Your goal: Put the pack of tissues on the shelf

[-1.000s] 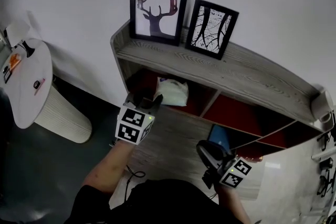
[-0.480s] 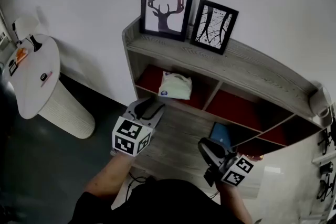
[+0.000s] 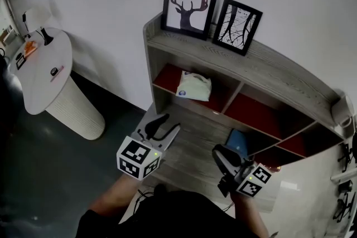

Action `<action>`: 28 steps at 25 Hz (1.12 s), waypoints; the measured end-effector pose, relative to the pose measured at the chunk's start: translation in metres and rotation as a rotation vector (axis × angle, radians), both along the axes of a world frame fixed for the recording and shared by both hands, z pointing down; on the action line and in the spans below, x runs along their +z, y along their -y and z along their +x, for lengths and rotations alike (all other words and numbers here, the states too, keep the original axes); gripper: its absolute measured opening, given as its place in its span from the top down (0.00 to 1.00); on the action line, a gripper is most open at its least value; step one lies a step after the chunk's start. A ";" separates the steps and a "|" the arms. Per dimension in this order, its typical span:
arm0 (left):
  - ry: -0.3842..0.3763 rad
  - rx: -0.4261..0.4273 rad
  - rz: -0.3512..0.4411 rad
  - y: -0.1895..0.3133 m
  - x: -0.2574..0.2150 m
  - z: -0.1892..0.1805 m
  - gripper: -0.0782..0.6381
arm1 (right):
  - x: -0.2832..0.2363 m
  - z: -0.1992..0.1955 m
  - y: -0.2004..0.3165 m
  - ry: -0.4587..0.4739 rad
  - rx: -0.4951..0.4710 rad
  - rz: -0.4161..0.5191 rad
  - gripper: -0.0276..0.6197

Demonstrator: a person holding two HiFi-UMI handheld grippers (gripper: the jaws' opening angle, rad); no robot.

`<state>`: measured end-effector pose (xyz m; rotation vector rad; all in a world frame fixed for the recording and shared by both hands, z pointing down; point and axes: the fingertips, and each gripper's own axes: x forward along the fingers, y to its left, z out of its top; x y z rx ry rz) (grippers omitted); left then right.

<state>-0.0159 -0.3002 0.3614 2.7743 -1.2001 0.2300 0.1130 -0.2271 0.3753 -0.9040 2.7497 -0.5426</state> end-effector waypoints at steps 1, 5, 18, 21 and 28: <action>-0.004 0.001 0.000 -0.004 -0.001 0.000 0.64 | -0.001 -0.001 0.000 0.000 -0.003 0.002 0.92; -0.019 -0.001 -0.007 -0.019 0.004 0.001 0.65 | -0.003 -0.006 0.000 0.000 -0.016 0.012 0.92; -0.086 0.015 -0.013 -0.063 0.015 -0.006 0.79 | -0.008 -0.023 -0.001 0.005 -0.051 0.031 0.92; -0.090 0.008 -0.003 -0.065 0.014 -0.010 0.83 | -0.006 -0.023 -0.001 0.007 -0.044 0.024 0.92; -0.097 0.020 -0.012 -0.067 0.016 -0.005 0.85 | -0.004 -0.023 -0.004 -0.009 -0.044 0.017 0.93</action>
